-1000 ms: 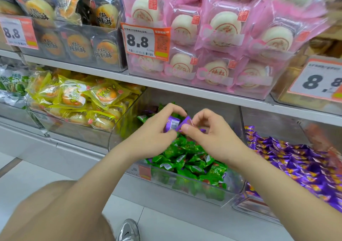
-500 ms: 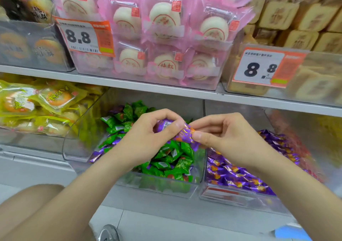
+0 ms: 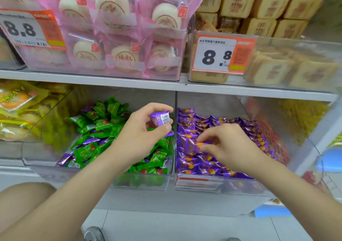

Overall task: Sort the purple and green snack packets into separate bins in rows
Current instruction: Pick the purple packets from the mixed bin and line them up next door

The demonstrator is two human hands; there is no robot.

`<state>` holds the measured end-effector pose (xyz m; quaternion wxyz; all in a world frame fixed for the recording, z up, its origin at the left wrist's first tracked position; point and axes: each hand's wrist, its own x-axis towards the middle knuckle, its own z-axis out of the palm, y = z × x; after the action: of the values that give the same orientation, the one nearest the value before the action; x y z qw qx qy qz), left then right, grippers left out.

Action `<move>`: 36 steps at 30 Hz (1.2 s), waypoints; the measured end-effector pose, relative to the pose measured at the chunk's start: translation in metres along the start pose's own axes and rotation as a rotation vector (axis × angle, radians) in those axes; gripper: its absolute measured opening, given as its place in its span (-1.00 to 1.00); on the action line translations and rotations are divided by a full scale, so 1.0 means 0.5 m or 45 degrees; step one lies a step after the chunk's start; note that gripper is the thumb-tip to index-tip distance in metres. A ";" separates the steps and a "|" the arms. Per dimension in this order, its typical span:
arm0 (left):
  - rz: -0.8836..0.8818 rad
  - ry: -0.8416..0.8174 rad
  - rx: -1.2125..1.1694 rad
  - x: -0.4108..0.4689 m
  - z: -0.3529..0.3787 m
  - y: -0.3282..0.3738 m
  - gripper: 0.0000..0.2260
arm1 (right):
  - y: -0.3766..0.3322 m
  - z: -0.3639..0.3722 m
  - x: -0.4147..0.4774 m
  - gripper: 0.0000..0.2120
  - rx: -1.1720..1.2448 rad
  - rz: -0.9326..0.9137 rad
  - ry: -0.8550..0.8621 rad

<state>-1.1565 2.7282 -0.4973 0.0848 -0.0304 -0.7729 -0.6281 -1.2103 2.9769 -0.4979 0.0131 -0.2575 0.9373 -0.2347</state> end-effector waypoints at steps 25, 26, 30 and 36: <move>-0.131 -0.002 -0.046 -0.003 -0.014 0.006 -0.69 | -0.012 0.067 0.028 -0.89 -0.274 -0.015 0.099; -0.132 -0.006 -0.044 -0.003 -0.015 0.005 -0.69 | -0.014 0.070 0.028 -0.89 -0.286 -0.014 0.079; -0.133 -0.009 -0.063 -0.003 -0.013 0.002 -0.70 | -0.018 0.072 0.025 -0.90 -0.343 -0.030 0.069; -0.134 0.062 -0.202 0.004 -0.011 0.000 -0.73 | -0.025 0.060 0.014 -0.83 -0.316 -0.044 0.082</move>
<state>-1.1577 2.7225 -0.4958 0.0679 0.0190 -0.7190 -0.6915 -1.2062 2.9510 -0.5182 -0.0532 -0.2656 0.9544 -0.1251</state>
